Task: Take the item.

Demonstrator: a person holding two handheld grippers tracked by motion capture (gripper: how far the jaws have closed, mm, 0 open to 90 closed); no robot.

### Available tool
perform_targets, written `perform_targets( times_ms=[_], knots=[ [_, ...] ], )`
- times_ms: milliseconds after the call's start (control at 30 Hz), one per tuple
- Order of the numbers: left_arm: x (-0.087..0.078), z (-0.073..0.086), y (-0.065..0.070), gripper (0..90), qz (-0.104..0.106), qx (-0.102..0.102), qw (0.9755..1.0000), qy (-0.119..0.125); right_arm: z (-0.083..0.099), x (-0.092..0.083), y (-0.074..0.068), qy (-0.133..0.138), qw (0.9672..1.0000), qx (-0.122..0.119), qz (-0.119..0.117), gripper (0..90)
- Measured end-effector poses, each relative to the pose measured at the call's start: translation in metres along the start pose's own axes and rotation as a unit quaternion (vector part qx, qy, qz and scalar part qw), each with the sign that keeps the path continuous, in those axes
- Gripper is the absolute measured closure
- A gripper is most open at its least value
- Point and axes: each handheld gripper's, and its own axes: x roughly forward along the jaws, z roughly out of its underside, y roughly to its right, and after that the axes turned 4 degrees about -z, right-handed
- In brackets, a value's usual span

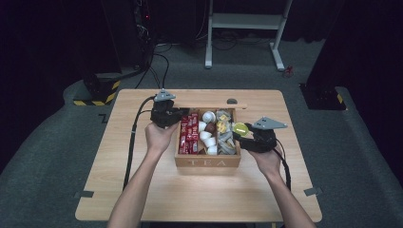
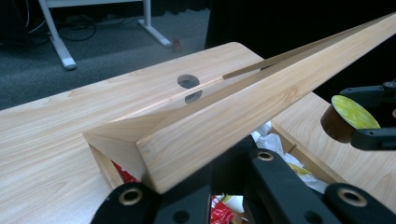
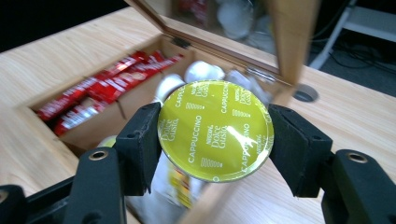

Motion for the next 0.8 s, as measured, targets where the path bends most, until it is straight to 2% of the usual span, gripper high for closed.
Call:
perform_targets(
  times_ms=[167,267,333,533,667,733,767,800],
  knots=[
    [-0.001,0.001,0.000,90.0,0.004,-0.001,1.0000,-0.006,0.007,-0.010,0.014,-0.003,0.9997,0.022,0.012,38.0],
    [-0.002,0.002,0.001,90.0,0.004,0.006,0.9999,-0.011,0.007,-0.016,0.016,-0.002,0.9996,0.011,0.025,38.0],
    [-0.002,0.001,0.001,90.0,0.005,0.006,0.9999,-0.013,0.007,-0.018,0.019,-0.001,0.9995,0.011,0.029,38.0],
    [-0.004,0.001,0.003,90.0,0.000,0.009,0.9999,-0.015,0.011,-0.023,0.032,-0.004,0.9989,0.036,0.031,38.0],
    [-0.004,0.002,0.004,90.0,-0.002,0.010,0.9998,-0.016,0.015,-0.021,0.039,-0.011,0.9987,0.039,0.032,38.0],
    [-0.004,0.002,0.004,90.0,-0.001,0.009,0.9998,-0.015,0.024,-0.015,0.045,-0.019,0.9977,0.055,0.034,37.9],
    [-0.004,0.002,0.004,90.0,-0.001,0.009,0.9998,-0.016,0.024,-0.015,0.045,-0.019,0.9977,0.055,0.034,37.9],
    [-0.004,0.002,0.004,90.0,-0.001,0.011,0.9998,-0.017,0.030,-0.009,0.049,-0.031,0.9968,0.064,0.036,37.9]
  ],
)
